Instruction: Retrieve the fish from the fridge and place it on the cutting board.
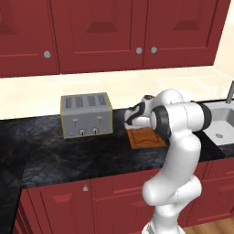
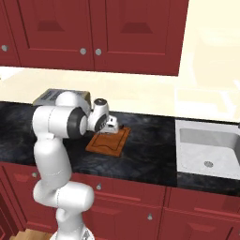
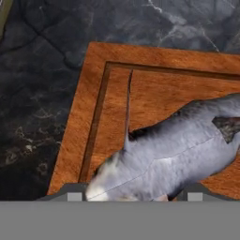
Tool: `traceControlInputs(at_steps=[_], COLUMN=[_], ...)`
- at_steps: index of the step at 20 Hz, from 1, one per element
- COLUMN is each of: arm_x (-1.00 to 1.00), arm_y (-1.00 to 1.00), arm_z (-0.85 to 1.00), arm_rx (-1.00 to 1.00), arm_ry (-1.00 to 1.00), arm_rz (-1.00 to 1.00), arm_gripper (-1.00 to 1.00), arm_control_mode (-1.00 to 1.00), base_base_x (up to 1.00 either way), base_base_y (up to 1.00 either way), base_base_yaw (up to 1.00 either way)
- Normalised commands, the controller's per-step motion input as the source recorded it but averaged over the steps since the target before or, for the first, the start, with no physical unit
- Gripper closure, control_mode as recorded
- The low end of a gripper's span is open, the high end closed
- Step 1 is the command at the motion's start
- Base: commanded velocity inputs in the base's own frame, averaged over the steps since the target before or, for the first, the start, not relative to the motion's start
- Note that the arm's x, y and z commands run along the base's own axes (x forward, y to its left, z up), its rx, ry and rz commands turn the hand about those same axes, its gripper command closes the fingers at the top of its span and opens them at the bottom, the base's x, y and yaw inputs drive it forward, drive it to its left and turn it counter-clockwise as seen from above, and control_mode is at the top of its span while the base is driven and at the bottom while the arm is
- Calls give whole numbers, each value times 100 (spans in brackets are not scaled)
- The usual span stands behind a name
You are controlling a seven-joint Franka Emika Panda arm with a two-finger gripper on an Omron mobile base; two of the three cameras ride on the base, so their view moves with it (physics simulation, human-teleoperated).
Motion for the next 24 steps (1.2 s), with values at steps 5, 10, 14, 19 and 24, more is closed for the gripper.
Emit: traceControlInputs(at_steps=[5, 10, 14, 19, 24], arm_x=[17, -22, -66, -61, 63], arm_y=[-10, 0, 6, 10, 1], arm_z=[14, 93, 93, -19, -94], arm_rx=[1, 3, 0, -10, -23], arm_ry=[8, 1, 0, 6, 2], arm_rz=[2, 0, 0, 2, 18], arm_gripper=[-100, -100, -100, -100, -100], arm_control_mode=[-100, -100, -100, -100, -100], base_base_x=[0, 0, 0, 0, 0], base_base_y=[0, 0, 0, 0, 0], base_base_yaw=[0, 0, 0, 0, 0])
